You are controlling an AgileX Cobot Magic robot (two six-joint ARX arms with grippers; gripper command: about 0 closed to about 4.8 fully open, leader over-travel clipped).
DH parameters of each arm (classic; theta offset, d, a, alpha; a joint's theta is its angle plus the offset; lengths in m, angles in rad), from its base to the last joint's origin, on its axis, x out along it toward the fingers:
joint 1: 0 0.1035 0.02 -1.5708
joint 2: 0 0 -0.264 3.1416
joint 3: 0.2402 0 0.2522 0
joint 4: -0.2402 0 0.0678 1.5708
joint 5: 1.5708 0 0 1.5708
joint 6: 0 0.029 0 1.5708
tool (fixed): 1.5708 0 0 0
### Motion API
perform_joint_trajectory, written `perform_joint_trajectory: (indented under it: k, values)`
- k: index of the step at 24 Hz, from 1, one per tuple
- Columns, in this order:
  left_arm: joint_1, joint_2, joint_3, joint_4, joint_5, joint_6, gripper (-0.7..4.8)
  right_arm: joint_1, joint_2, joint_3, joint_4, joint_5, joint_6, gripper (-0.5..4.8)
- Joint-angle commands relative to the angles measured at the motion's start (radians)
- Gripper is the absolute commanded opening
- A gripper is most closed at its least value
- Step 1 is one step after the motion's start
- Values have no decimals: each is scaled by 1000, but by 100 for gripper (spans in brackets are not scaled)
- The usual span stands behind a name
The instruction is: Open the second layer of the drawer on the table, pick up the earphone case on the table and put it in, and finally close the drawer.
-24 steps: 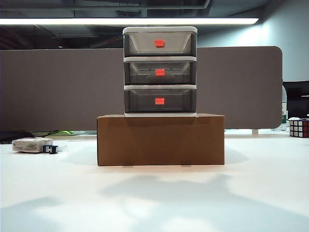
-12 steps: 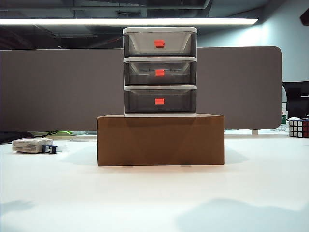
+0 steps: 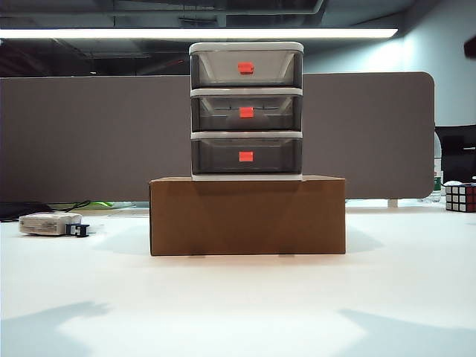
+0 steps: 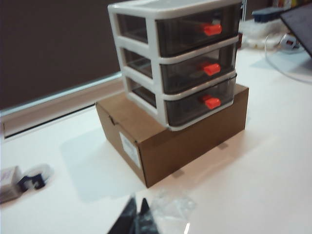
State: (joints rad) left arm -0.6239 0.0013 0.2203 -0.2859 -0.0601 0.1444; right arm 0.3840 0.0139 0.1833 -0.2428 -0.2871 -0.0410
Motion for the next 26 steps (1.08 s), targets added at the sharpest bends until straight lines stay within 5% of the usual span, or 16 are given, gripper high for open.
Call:
perform_joint_trajectory:
  k: [1, 10, 18, 20, 26]
  values:
    - [3, 1, -63, 116, -3, 13, -6, -2, -14, -52, 99, 42, 8, -5]
    - [3, 1, -213, 365, -48, -3, -6, -2, -14, -183, 253, 82, 9, -5]
    - [13, 1, -214, 369, -148, 69, -6, -23, -14, -182, 232, 87, -42, -5]
    - [58, 1, -214, 382, -152, 69, -6, -59, -14, -182, 222, 87, -43, -5]
    - [327, 1, -214, 408, 71, 39, -6, -220, -14, -182, 222, -4, -58, -5]
